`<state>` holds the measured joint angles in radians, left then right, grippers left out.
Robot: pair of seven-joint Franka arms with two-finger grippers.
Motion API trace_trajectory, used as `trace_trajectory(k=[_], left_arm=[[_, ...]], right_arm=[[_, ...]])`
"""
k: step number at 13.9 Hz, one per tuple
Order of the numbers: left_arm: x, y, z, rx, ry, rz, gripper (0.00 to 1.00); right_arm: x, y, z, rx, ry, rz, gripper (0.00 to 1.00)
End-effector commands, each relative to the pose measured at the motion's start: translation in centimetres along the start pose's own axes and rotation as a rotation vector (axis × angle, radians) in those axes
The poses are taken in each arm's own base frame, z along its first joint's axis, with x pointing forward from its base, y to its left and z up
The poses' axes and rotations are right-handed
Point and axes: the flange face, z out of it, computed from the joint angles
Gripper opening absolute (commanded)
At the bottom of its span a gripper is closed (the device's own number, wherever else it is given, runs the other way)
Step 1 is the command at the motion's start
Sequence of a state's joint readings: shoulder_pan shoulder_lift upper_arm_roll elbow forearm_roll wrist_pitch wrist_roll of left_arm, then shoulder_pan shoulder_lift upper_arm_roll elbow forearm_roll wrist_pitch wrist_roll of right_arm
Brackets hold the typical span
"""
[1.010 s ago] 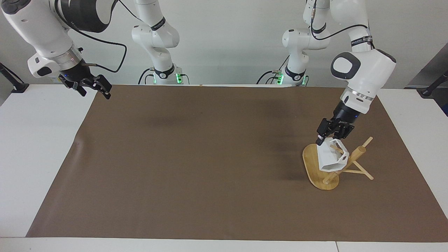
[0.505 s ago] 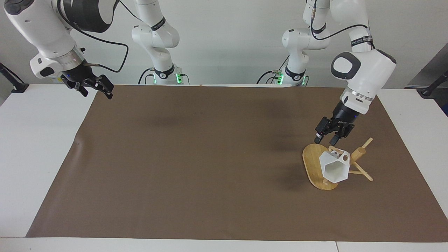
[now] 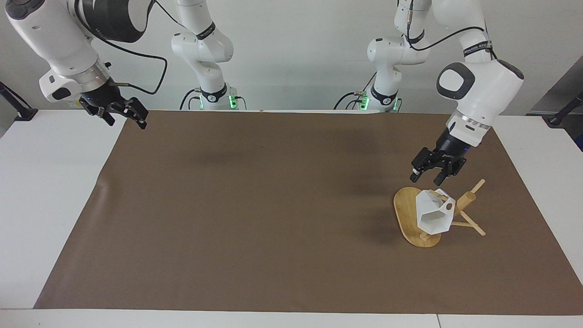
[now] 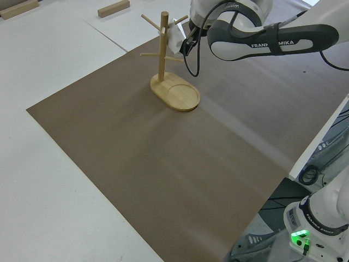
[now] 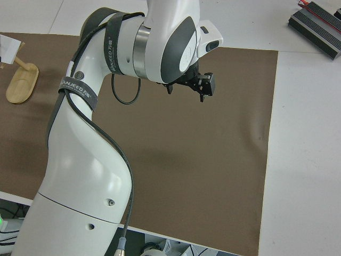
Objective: Hang cup on rack
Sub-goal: 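Open the left gripper and withdraw it from the hung cup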
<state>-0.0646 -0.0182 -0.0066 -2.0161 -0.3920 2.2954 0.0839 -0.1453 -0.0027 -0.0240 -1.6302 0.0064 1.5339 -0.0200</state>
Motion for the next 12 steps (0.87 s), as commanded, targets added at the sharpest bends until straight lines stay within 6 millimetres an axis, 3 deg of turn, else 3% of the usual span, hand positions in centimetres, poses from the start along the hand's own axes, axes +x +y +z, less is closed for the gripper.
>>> trace_trajectory(k=[1,7,8,12], left_arm=[[-0.6,0.7,-5.5,0.094,-0.058,0.096,1.0],[-0.8,3.8,-16.3,0.29,-0.278,0.21,1.0],[-1.1,4.2,-17.1,0.307,-0.304,0.215,1.0],[-1.6,5.1,-16.8,0.326,-0.328,0.24,1.0]], right_arm=[[-0.7,-0.1,0.0,-0.001,0.005,0.016,1.0],[-0.8,-0.1,-0.1,-0.001,0.006,0.016,1.0],[-0.8,-0.1,-0.1,-0.001,0.006,0.016,1.0],[-0.7,-0.1,0.0,-0.001,0.005,0.016,1.0]])
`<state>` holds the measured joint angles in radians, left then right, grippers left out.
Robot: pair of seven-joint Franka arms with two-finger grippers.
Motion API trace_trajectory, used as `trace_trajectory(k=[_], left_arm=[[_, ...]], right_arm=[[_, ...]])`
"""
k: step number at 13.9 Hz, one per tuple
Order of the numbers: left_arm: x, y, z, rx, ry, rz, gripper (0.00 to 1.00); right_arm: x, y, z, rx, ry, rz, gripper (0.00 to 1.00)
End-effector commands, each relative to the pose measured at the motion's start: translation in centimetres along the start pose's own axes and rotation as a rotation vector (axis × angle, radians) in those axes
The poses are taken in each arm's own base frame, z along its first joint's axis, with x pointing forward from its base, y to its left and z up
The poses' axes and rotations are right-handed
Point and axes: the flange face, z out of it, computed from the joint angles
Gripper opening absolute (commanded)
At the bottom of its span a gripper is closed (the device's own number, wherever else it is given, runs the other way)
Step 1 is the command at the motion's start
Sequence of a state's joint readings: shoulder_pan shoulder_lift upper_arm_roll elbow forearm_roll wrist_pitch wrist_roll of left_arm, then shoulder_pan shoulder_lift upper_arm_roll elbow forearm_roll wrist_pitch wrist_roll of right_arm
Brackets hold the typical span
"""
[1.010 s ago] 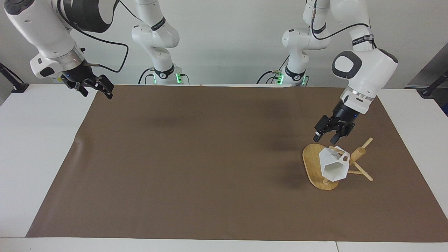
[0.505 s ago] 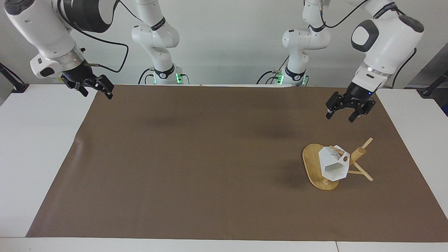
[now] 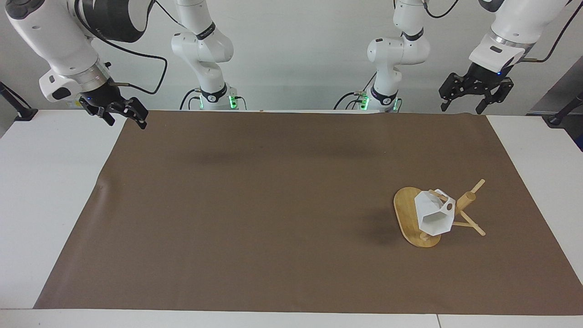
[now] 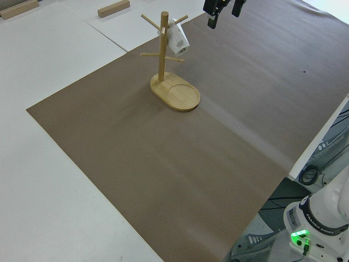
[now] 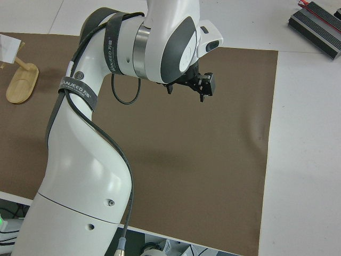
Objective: Hang cup on rack
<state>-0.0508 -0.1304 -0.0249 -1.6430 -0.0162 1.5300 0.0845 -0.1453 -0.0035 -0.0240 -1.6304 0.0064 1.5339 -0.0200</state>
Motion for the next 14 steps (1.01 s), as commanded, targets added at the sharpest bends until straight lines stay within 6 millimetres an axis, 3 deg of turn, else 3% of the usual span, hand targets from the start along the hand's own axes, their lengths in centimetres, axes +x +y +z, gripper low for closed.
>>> trace_trajectory(k=[1,3,10,14], left_arm=[[0.4,0.8,0.4,0.047,-0.029,0.023,1.0],[0.5,0.2,1.3,0.044,-0.039,0.014,1.0],[2.3,-0.4,0.8,0.037,-0.025,0.01,1.0],[6.1,-1.1,0.6,0.03,-0.04,0.004,1.0]], right_arm=[[-0.7,-0.1,0.0,-0.001,0.004,0.016,1.0],[-0.7,-0.1,0.0,-0.001,0.004,0.016,1.0],[-0.7,-0.1,0.0,-0.001,0.004,0.016,1.0],[-0.7,0.0,0.0,-0.001,0.004,0.018,1.0]])
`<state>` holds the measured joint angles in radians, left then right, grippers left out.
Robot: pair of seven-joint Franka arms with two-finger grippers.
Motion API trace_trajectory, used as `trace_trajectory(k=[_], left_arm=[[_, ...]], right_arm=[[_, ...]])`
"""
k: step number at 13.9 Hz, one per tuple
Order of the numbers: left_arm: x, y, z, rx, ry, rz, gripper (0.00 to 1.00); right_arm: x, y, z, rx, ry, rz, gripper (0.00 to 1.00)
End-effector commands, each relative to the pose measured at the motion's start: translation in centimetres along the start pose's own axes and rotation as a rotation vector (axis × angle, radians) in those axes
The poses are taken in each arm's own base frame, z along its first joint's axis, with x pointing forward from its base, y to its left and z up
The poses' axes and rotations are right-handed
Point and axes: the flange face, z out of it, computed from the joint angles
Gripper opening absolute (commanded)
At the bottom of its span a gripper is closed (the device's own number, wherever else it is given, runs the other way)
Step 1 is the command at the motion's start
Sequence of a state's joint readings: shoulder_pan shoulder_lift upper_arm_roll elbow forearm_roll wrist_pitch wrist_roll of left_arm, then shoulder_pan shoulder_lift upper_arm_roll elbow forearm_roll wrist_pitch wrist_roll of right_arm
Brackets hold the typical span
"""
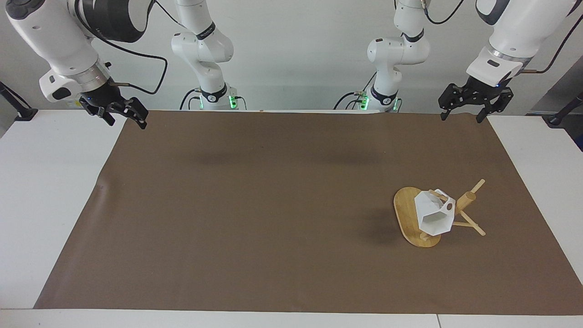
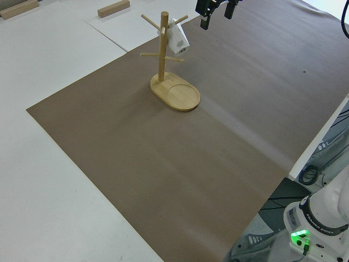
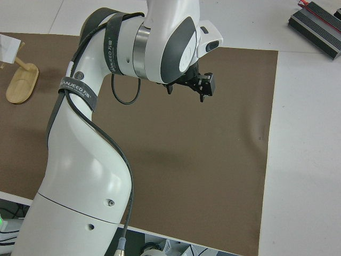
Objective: Hang cup on rack
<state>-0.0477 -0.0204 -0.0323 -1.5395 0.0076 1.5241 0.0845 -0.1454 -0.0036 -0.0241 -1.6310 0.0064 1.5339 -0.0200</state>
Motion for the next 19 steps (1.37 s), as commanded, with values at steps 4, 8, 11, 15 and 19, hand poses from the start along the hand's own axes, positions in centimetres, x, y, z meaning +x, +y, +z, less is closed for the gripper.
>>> trace_trajectory(k=[4,8,11,15,19], left_arm=[[2.7,-0.3,-0.9,0.007,-0.013,0.007,1.0],[0.9,0.4,-0.4,0.009,-0.049,0.019,1.0],[-1.3,0.3,0.6,0.015,-0.008,0.013,1.0],[-1.0,0.0,0.3,0.015,0.003,0.001,1.0],[-1.0,-0.1,0.3,0.016,0.006,-0.007,1.0]], right_arm=[[-0.7,0.0,0.0,-0.001,0.005,0.018,1.0],[-0.7,-0.1,-0.1,-0.001,0.006,0.016,1.0],[-0.7,-0.2,0.0,-0.002,0.005,0.015,1.0],[-0.7,-0.2,0.0,-0.002,0.005,0.015,1.0],[-0.7,0.0,-0.1,-0.001,0.006,0.018,1.0]])
